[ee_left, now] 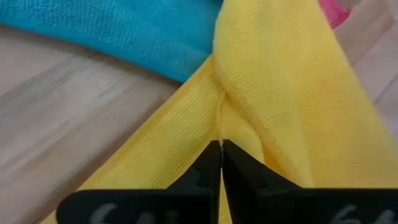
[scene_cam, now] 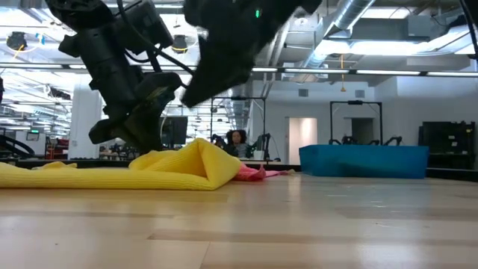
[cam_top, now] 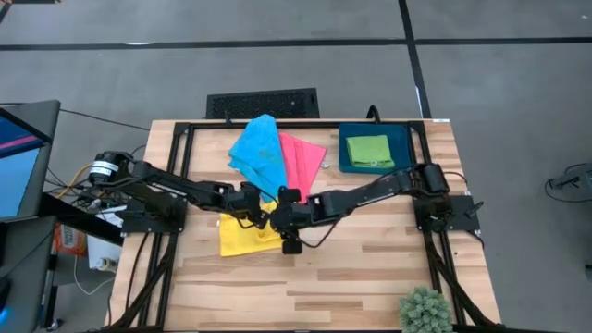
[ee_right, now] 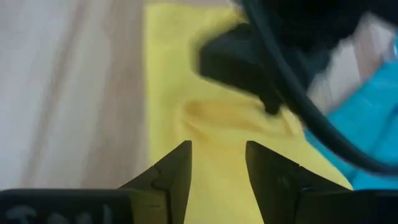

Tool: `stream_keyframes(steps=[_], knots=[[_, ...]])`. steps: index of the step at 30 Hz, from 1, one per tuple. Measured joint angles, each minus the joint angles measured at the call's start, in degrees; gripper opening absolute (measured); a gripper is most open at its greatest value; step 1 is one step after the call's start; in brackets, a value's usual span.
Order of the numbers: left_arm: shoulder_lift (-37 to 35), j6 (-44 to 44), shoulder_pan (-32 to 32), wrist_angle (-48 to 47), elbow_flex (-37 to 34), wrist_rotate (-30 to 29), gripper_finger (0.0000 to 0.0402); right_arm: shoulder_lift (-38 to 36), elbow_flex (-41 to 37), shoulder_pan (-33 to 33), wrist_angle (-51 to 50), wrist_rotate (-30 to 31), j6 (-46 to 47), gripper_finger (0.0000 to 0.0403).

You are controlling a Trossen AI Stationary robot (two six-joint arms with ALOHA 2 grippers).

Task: Fold microfiber towels
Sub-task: Fold the yellow towel

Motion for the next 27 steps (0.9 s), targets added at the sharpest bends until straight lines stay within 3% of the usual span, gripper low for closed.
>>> stream_keyframes(steps=[15, 18, 23, 27], knots=[[-8.57, 6.20, -0.55, -0.99, 0.04, 2.53, 0.0011, 0.14, -0.20, 5.75, -7.04, 7.15, 8.36, 0.0167], [-11.04, 9.66, -1.09, -2.36, 0.04, 2.27, 0.0041, 0.42, -0.20, 6.27, -7.26, 7.21, 10.93, 0.0167], [-11.92, 12.40, -1.14, -3.14, 0.05, -2.94, 0.0111, 0.60, -0.20, 7.19, -7.07, 7.56, 12.71, 0.0167], [-11.08, 9.29, -1.14, -3.60, 0.04, -0.46, 0.0167, 0.60, -0.21, 7.74, -7.33, 7.70, 14.58, 0.0167]])
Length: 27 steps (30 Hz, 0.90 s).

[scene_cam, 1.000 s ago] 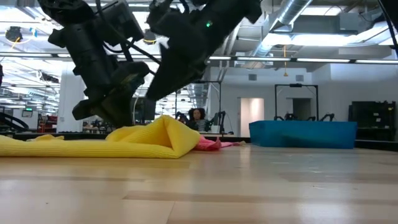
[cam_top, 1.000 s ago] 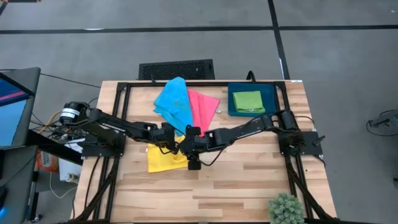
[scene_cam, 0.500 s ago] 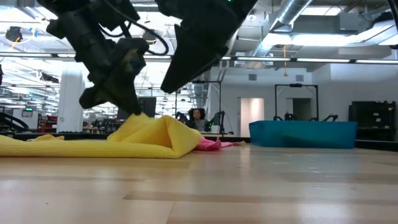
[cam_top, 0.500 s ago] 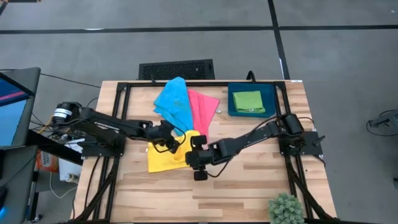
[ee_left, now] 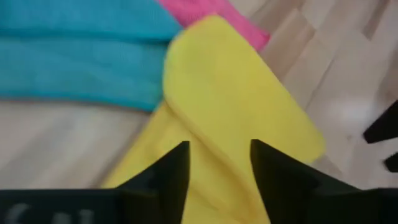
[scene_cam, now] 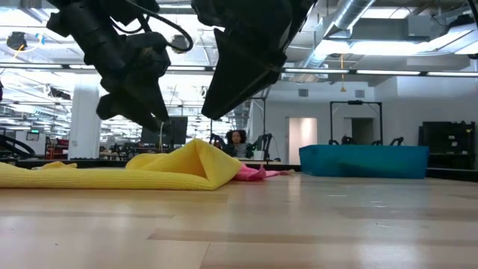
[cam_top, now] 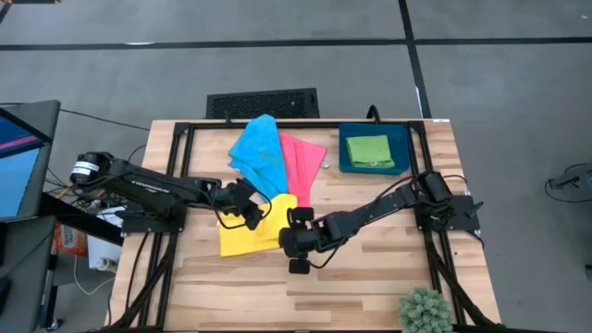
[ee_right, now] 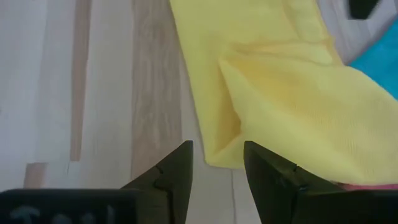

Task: Fold microfiber towels
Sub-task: Fold the yellow towel

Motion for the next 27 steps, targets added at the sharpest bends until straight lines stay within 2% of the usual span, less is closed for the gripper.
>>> stream_keyframes(steps=[4, 9, 13, 20, 23, 27], knots=[[-0.07, -2.47, -3.46, 2.37, 0.00, 2.90, 0.0192, 0.00, 0.00, 0.59, -0.74, 1.17, 1.13, 0.0167], [-0.04, -9.90, -8.85, -1.08, 0.00, -4.46, 0.0191, 0.00, 0.00, 1.34, -2.46, 1.21, 3.20, 0.0167], [0.42, -12.93, -10.18, -1.59, -0.02, -8.47, 0.0190, 0.00, 0.00, 1.62, -2.90, 1.22, 3.92, 0.0167], [7.73, -14.69, -10.12, 2.74, -0.04, -5.53, 0.0190, 0.00, 0.00, 2.09, -3.52, 1.20, 5.89, 0.0167], [9.17, -15.51, -10.07, 5.73, 0.00, -5.23, 0.0190, 0.00, 0.00, 2.36, -4.09, 1.21, 6.04, 0.0167], [10.49, -15.81, -10.01, 5.09, -0.02, -4.65, 0.0190, 0.00, 0.00, 2.77, -4.48, 1.17, 6.04, 0.0167]])
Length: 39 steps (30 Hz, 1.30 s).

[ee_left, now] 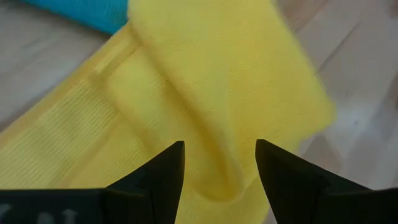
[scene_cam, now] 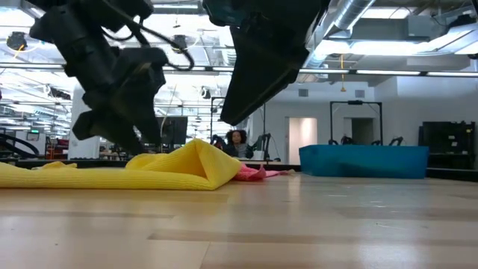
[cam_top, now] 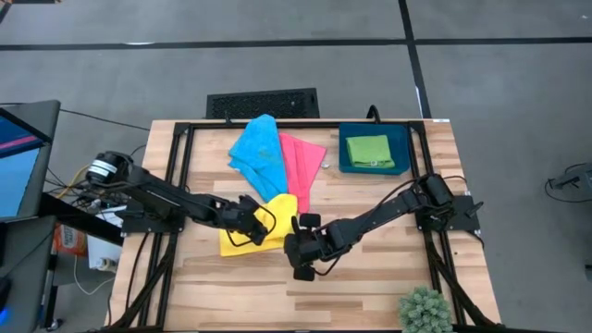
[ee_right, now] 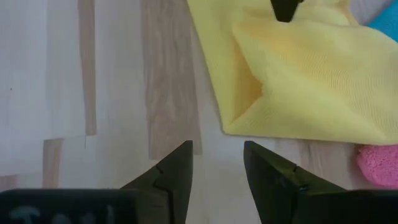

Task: Fold microfiber towels
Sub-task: Fold the yellow towel

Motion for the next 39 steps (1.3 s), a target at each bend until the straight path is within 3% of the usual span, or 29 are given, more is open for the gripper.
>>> stream_keyframes(steps=[8, 15, 20, 39], knots=[[0.88, -0.66, 0.99, 1.96, 0.00, 0.79, 0.0178, 0.00, 0.00, 0.33, -0.49, 0.00, 0.00, 0.0167], [0.83, 0.61, 2.03, 2.48, 0.02, 0.99, 0.0089, 0.00, 0.00, 0.33, -1.66, 0.00, 0.00, 0.0167], [0.83, 0.65, 2.32, 2.29, 0.02, 0.64, 0.0060, 0.00, 0.00, 0.35, -1.89, -0.02, 0.00, 0.0167], [1.69, -0.39, 2.30, 3.66, 0.00, 1.76, 0.0124, 0.00, 0.00, 0.35, -2.11, -0.04, 0.39, 0.0167]])
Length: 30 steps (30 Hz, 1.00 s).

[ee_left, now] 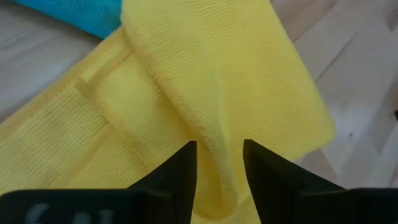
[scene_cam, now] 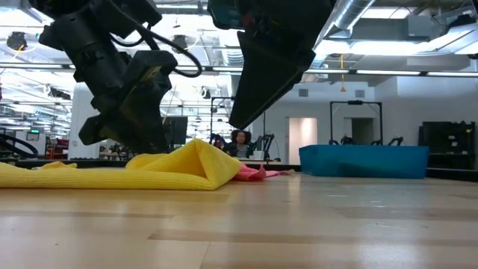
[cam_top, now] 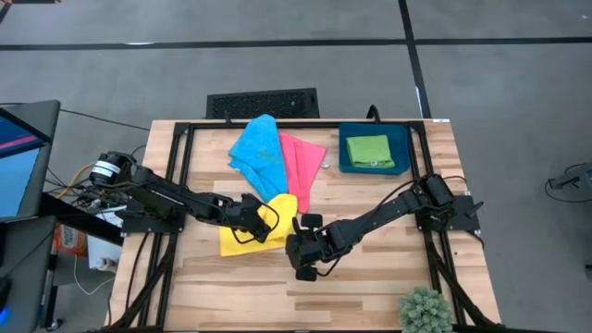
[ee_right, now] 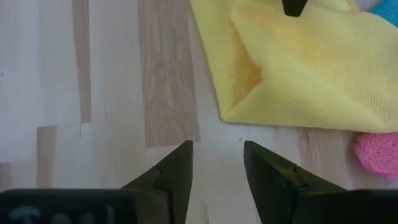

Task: Fold microfiber towels
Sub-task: Fold the yellow towel

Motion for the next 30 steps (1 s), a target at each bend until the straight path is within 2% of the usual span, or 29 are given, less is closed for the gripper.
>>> stream_keyframes(steps=[6, 9, 12, 18, 21, 25, 30], knots=[[2.75, -1.15, 0.00, 0.53, -0.04, 2.34, 0.0127, 0.00, 0.00, 0.00, -0.02, 0.00, 0.09, 0.0167], [4.52, -1.25, 0.09, 3.81, -0.04, 4.46, 0.0118, 0.00, 0.00, 0.00, -0.27, -0.01, 0.44, 0.0167], [4.74, -1.01, 0.53, 5.53, -0.02, 6.48, 0.0098, 0.00, 0.00, 0.00, -0.58, -0.02, 0.46, 0.0167], [2.50, -1.03, 0.61, 5.44, -0.02, 6.69, 0.0033, 0.00, 0.00, 0.00, -0.69, -0.02, 0.48, 0.0163], [0.71, -1.06, 0.61, 5.23, -0.02, 6.02, 0.0007, 0.00, 0.00, 0.00, -0.83, -0.02, 0.48, 0.0161], [-2.65, -2.44, -0.51, 3.29, -0.02, 2.49, 0.0002, 0.00, 0.00, 0.00, -1.21, -0.04, 0.49, 0.0156], [-5.78, -5.47, -5.72, 1.16, -0.02, -3.05, 0.0001, 0.00, 0.00, 0.00, -1.30, -0.04, 0.50, 0.0149]])
